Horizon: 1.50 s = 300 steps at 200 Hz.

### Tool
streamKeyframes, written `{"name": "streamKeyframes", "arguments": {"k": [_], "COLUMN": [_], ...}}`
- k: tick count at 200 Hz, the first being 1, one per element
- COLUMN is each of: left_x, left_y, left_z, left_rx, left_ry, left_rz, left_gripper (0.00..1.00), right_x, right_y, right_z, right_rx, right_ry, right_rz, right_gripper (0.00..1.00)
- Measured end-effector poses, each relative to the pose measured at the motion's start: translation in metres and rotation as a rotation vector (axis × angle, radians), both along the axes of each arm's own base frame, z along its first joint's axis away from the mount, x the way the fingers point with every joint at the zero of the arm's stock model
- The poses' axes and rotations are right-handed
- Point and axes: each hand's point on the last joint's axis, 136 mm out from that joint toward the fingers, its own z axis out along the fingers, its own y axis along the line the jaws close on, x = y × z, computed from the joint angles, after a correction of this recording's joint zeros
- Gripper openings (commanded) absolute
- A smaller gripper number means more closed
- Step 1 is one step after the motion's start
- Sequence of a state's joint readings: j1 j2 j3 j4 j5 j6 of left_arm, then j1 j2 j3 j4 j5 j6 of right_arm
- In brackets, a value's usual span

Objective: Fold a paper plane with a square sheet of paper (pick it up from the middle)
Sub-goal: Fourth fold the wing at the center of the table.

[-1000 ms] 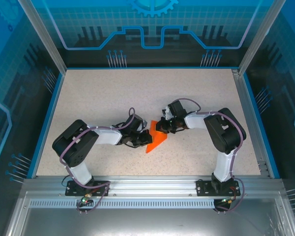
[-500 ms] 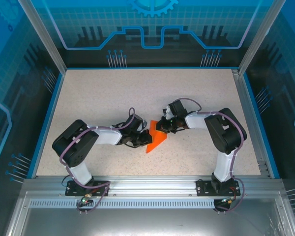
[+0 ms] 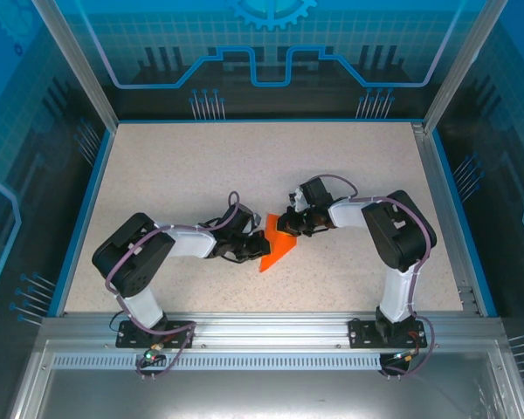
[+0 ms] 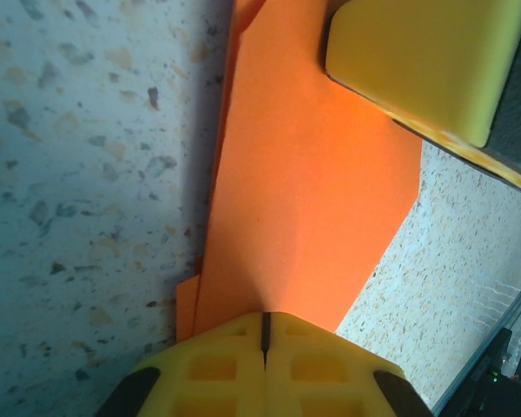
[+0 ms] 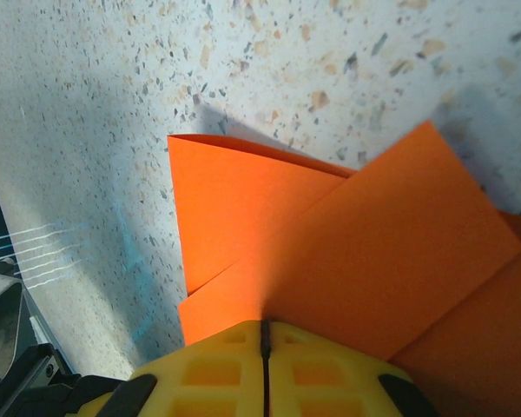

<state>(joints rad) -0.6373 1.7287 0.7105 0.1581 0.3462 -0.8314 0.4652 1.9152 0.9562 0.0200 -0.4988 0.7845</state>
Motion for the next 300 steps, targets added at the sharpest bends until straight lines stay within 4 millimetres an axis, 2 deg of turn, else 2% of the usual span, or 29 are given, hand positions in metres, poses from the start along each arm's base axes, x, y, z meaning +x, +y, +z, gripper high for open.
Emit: {"name": "streamKeyframes", "arguments": {"k": [33,71,115,146,175,188,212,259,300], "left_x": [0.000,0.000,-0.014,0.010,0.031,0.036,0.039,0.025,0.019], "left_y": [0.000,0.000,0.011,0.003,-0.017,-0.023,-0.026,-0.025,-0.024], "left_z": [0.000,0.002,0.012,0.044,0.068,0.065,0.042,0.014,0.008], "left_rx": [0.000,-0.001,0.029,-0.058,-0.173,-0.205,-0.200,-0.144,-0.120], "left_ry": [0.000,-0.001,0.064,0.055,0.051,0.070,0.133,0.224,0.237], "left_rz": [0.000,-0.001,0.001,0.054,0.091,0.108,0.147,0.154,0.144], "left_gripper": [0.05,0.11,0.17,0.21,0.21,0.21,0.22,0.22,0.23], "right_x": [0.000,-0.001,-0.001,-0.001,-0.001,-0.001,-0.001,-0.001,-0.001], "right_y": [0.000,-0.001,-0.001,-0.001,-0.001,-0.001,-0.001,-0.001,-0.001], "right_z": [0.000,0.000,-0.001,-0.001,-0.001,-0.001,-0.002,-0.002,-0.002], "right_rx": [0.001,-0.006,-0.011,-0.014,-0.014,-0.013,-0.017,-0.019,-0.020], "right_ry": [0.001,0.006,0.004,0.001,0.000,0.000,-0.003,-0.006,-0.009], "right_rz": [0.001,0.001,0.003,0.005,0.005,0.005,0.006,0.005,0.004], "right_gripper": [0.07,0.07,0.07,0.06,0.06,0.06,0.06,0.06,0.06]}}
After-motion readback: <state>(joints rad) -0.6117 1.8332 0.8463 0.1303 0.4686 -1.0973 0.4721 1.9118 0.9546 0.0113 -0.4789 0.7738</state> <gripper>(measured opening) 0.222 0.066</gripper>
